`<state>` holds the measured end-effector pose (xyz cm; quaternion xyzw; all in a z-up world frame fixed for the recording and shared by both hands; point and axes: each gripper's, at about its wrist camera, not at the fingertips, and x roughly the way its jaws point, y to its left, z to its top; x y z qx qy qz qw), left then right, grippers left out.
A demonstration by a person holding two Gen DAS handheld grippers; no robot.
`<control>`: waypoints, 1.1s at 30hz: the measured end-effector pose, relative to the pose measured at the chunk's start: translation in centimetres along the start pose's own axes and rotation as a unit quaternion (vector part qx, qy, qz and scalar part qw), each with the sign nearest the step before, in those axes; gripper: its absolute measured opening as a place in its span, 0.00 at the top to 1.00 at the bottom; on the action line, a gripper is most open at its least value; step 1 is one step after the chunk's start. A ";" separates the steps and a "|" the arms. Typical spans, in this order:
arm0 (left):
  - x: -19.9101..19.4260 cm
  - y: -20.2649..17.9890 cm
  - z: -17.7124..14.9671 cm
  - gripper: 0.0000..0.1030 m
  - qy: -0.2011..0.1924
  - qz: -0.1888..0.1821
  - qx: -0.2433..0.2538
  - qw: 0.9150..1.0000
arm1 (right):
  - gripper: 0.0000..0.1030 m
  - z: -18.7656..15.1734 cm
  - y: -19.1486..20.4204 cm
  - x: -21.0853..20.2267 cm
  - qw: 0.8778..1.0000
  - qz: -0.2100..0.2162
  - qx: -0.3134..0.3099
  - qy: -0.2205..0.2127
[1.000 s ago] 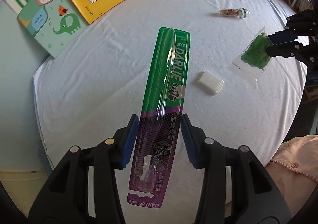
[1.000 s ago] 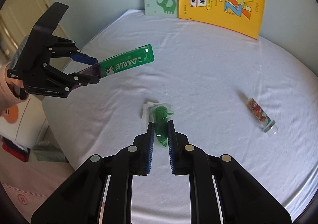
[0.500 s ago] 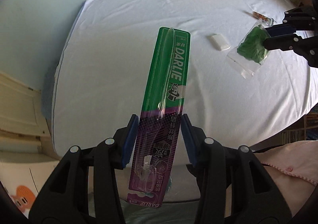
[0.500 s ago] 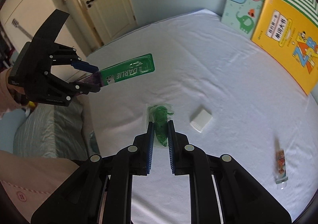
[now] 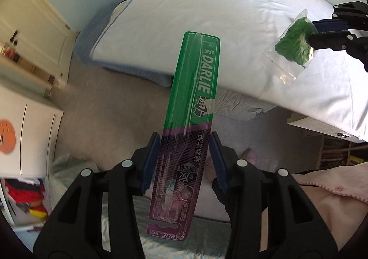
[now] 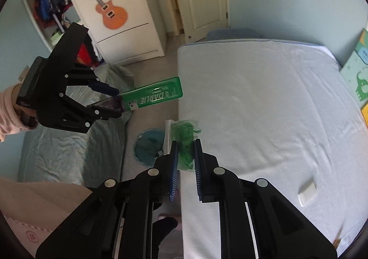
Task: Collect trash
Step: 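Carry the toothbrush pack and green bag to the teal wastebasket and open both tools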
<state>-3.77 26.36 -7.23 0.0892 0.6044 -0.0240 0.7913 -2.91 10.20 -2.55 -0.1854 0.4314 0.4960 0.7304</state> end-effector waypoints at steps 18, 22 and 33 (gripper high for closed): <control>1.1 12.0 -11.1 0.59 0.041 0.017 -0.158 0.987 | 0.86 9.3 11.9 9.8 0.987 0.092 -0.124 0.047; 1.7 13.6 -13.1 0.59 0.052 0.014 -0.178 0.983 | 0.86 10.6 13.9 12.0 0.982 0.108 -0.142 0.065; 2.9 16.7 -16.6 0.59 0.068 0.000 -0.211 0.975 | 0.86 11.9 18.1 16.4 0.971 0.130 -0.173 0.102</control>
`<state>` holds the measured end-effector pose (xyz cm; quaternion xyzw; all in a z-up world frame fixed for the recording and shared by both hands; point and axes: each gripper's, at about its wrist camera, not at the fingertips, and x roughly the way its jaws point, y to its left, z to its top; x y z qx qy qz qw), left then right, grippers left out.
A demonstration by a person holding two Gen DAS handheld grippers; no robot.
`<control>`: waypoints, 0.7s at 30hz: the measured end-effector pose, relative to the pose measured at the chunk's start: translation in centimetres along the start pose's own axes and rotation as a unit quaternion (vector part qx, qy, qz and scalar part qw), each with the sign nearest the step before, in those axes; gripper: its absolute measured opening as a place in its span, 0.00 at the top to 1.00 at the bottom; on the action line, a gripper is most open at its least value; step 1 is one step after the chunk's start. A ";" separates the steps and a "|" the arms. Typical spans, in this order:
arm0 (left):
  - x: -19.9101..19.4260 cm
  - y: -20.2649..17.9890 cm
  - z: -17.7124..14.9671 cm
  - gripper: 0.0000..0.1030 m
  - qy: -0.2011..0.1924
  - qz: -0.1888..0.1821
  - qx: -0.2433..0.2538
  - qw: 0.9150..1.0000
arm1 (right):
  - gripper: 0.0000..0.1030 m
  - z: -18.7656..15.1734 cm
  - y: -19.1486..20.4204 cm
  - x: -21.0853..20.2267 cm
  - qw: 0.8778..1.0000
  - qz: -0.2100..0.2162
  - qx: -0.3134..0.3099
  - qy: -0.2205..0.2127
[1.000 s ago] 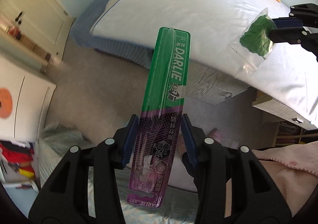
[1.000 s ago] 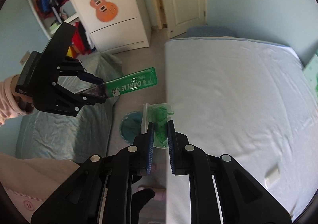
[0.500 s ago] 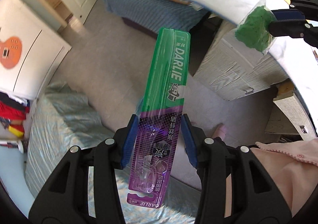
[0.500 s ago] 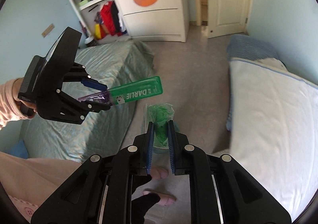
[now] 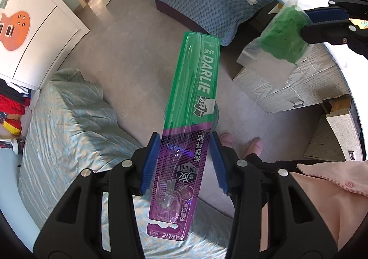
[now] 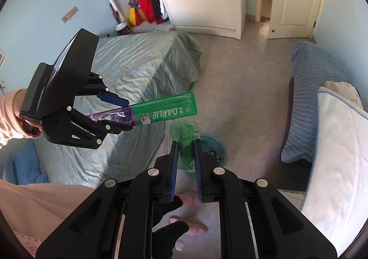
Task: Collect trash
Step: 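Carry the toothbrush pack and green bag to the teal wastebasket and open both tools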
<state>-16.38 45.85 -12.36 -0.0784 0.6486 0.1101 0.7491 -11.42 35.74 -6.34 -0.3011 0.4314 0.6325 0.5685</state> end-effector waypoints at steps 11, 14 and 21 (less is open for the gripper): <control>1.6 1.5 0.3 0.59 0.012 -0.013 0.001 1.000 | 0.86 1.3 0.0 2.3 1.000 0.006 0.004 0.021; 2.2 1.7 0.7 0.59 0.013 -0.016 0.004 1.000 | 0.85 1.7 -0.1 2.8 1.000 0.005 0.006 0.025; 3.9 1.9 2.0 0.32 0.020 0.009 0.019 1.000 | 0.48 2.4 -1.3 3.4 1.000 -0.004 0.020 0.023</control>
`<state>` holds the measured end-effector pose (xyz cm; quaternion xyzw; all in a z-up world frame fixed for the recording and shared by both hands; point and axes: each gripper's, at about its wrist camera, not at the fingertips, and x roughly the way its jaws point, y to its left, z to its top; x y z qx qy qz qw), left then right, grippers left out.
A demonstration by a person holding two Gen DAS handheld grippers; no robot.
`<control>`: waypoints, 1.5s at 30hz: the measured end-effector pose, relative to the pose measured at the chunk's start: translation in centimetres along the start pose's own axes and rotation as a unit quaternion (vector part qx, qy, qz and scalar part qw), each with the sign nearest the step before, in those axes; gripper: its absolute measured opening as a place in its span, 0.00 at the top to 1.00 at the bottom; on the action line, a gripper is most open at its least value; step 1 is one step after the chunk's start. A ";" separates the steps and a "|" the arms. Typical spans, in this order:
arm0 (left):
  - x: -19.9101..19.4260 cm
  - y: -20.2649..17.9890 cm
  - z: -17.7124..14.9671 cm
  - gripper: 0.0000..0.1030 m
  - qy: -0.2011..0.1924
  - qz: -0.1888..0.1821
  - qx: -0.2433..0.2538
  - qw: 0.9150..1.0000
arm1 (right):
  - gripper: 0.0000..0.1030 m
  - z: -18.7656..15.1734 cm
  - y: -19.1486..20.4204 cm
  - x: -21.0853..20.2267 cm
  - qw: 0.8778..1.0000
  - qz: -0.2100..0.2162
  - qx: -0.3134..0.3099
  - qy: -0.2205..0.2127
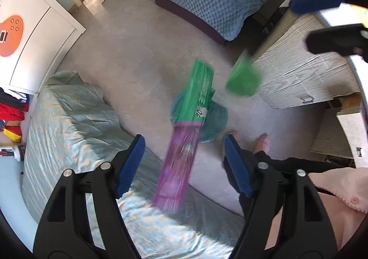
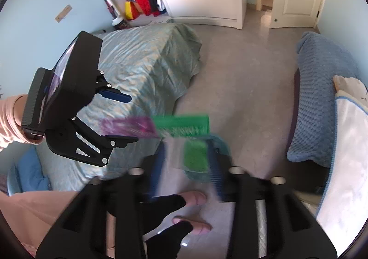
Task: Collect trash
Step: 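Carry the toothbrush pack and green bag to the teal wastebasket and open both tools, then move both open tools back over the bed toward the white box and bottle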
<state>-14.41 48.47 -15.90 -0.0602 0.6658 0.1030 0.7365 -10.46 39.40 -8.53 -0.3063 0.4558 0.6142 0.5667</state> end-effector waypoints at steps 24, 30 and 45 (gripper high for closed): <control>-4.0 -2.7 1.2 0.18 -0.039 0.029 0.045 0.998 | 0.14 -4.0 -3.0 -5.0 0.996 -0.050 0.062 -0.043; -5.8 -6.2 3.3 0.14 -0.067 0.022 0.094 0.993 | 0.14 -7.1 -4.5 -7.5 0.988 -0.087 0.115 -0.064; -7.4 -22.9 8.9 0.07 -0.105 -0.019 0.256 0.961 | 0.14 -22.4 -9.2 -17.9 0.947 -0.163 0.254 -0.107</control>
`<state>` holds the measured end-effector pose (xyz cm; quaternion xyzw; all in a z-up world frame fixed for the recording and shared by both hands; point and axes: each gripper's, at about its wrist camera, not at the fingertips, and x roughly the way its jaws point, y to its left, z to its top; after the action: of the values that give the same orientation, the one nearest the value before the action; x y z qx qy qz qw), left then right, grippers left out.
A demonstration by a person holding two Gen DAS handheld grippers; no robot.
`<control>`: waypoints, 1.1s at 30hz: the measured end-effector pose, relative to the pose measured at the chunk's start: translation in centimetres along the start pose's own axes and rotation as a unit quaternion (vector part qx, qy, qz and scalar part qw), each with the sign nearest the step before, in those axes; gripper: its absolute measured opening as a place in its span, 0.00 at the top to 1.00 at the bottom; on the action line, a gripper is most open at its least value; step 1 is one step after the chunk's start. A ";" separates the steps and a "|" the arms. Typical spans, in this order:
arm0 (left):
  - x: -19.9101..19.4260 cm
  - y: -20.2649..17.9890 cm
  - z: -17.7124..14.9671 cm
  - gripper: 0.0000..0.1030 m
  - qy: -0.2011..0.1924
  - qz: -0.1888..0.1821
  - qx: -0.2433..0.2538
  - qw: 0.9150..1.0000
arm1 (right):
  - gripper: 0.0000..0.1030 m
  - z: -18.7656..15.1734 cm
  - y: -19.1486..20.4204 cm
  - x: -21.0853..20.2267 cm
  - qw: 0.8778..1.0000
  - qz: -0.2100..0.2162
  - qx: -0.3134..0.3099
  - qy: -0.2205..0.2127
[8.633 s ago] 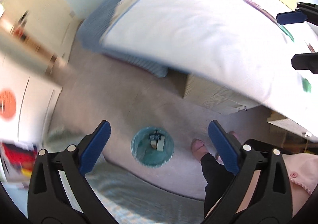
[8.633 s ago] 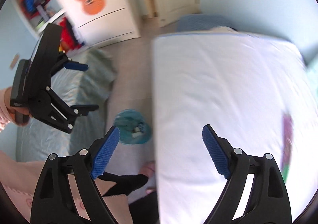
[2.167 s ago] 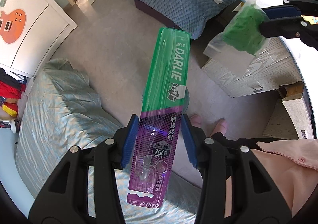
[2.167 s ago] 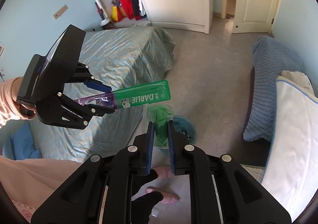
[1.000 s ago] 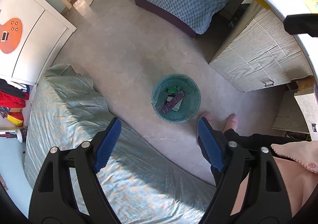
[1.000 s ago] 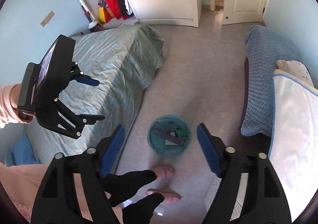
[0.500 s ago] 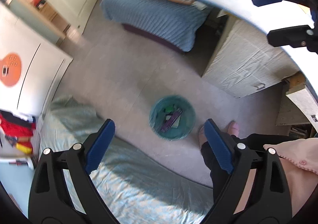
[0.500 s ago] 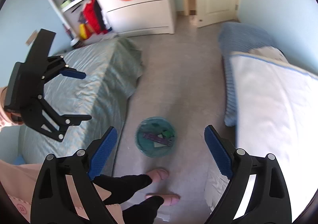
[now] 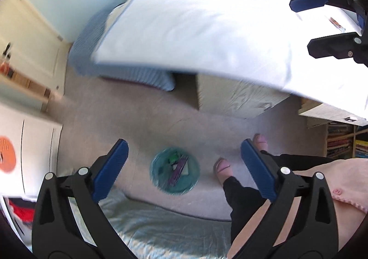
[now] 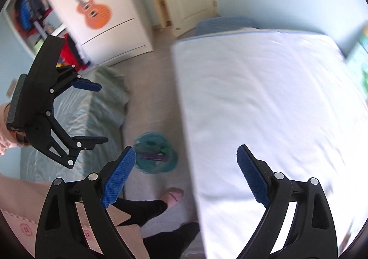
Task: Collect trash
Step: 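Move both open tools back over the bed toward the white box and bottle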
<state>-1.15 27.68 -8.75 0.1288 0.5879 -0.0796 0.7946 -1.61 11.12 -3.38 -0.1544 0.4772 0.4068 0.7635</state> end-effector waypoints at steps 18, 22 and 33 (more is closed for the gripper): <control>2.1 -18.5 13.2 0.07 -0.020 -0.045 0.136 0.989 | 0.13 -13.3 -17.6 -10.4 0.987 -0.107 0.121 0.004; 2.7 -20.7 14.9 0.07 -0.008 -0.046 0.146 0.988 | 0.13 -15.8 -20.3 -11.3 0.984 -0.112 0.135 0.008; 5.2 -25.9 20.9 0.07 0.013 -0.048 0.142 0.989 | 0.13 -19.8 -27.1 -12.1 0.980 -0.117 0.160 0.024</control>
<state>12.26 -3.14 -10.88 0.2132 0.5864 -0.1986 0.7558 4.68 -23.82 -6.99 -0.0953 0.5331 0.2294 0.8087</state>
